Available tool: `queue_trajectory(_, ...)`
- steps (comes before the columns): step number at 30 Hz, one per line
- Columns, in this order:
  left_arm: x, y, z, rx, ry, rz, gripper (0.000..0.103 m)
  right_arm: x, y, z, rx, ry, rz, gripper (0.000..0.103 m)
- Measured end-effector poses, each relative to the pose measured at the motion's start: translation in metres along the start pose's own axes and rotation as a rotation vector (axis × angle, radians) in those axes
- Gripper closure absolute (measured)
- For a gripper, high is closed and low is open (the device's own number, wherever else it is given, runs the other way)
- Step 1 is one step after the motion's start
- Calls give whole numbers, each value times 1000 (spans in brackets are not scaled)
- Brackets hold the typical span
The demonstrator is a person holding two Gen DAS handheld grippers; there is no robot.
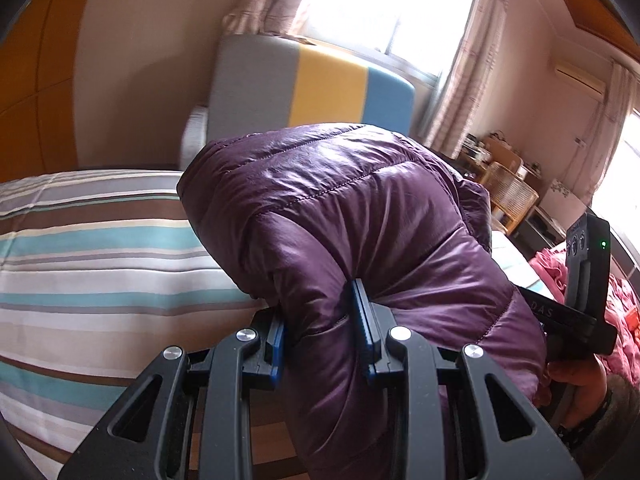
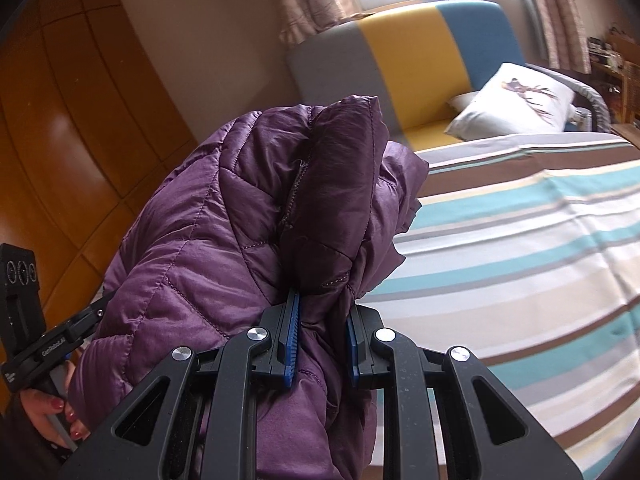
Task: Fold large clothes
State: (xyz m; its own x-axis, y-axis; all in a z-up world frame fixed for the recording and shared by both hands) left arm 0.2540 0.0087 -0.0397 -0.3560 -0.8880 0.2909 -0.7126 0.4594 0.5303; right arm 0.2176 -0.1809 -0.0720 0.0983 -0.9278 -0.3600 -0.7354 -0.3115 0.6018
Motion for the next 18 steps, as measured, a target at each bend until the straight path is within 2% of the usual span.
queue_trajectory(10,-57,5,-3,16,62,-79,75,-36,-50,-12,-36,44,-50,84)
queue_trajectory(18,-71,-25,4,-22,71,-122,75,-27,-85,-13,-84,28,-27,84)
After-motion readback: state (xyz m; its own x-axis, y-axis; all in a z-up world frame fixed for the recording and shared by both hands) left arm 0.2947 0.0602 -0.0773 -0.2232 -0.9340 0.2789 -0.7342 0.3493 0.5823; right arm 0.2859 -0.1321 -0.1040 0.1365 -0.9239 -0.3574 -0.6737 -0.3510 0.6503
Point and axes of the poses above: each gripper's, at about its wrist camera, not at the fingertips, and y roughly against the way its jaws point, x to its right, z to its underside, the point moved 6 cm from there along -y, roughly the way its jaws point, and after that the axes turned 2 degrees about y, right-handed, at the moved point
